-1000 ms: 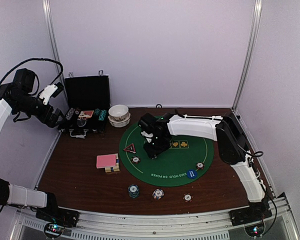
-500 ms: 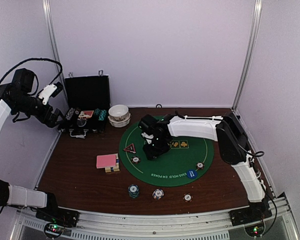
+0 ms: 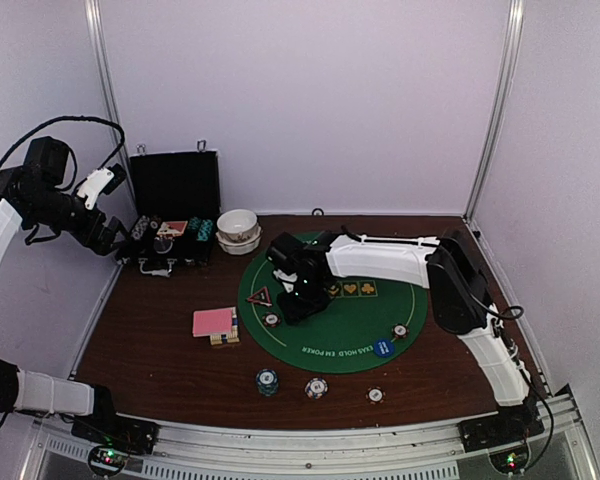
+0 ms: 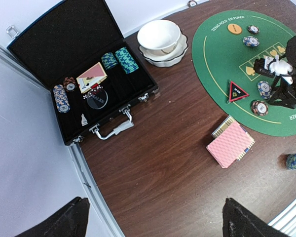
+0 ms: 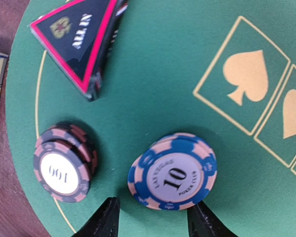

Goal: Distribute texas hold em gaming equipment

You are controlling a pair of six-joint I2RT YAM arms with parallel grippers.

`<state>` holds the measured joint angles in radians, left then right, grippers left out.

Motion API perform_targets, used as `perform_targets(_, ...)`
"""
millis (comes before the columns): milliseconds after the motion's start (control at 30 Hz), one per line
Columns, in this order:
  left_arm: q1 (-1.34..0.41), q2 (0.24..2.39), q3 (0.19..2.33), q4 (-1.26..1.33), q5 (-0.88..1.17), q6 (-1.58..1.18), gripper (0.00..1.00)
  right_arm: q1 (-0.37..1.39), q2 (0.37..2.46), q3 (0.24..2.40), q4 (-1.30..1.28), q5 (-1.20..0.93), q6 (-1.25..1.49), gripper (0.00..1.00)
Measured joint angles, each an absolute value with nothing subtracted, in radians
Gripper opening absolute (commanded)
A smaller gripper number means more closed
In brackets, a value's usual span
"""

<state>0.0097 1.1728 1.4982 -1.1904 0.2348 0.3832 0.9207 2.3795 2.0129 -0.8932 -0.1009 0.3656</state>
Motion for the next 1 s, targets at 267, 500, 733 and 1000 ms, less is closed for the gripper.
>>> perform_targets(267, 0.010, 1.173, 1.498, -1.190, 0.235, 0.383, 0.97, 0.923, 2.381, 2.016, -0.904, -0.107, 0.366, 0.50)
perform_targets(500, 0.010, 1.172, 1.498, -1.190, 0.231, 0.383, 0.98, 0.923, 2.382, 2.017, -0.902, -0.120, 0.374, 0.50)
perform_targets(733, 0.010, 1.169, 1.498, -1.190, 0.225, 0.383, 0.98, 0.918, 2.395, 2.043, -0.921, -0.086, 0.373, 0.55)
perform_targets(1000, 0.010, 1.169, 1.498, -1.190, 0.225, 0.383, 0.98, 0.897, 2.395, 2.043, -0.933, -0.058, 0.373, 0.55)
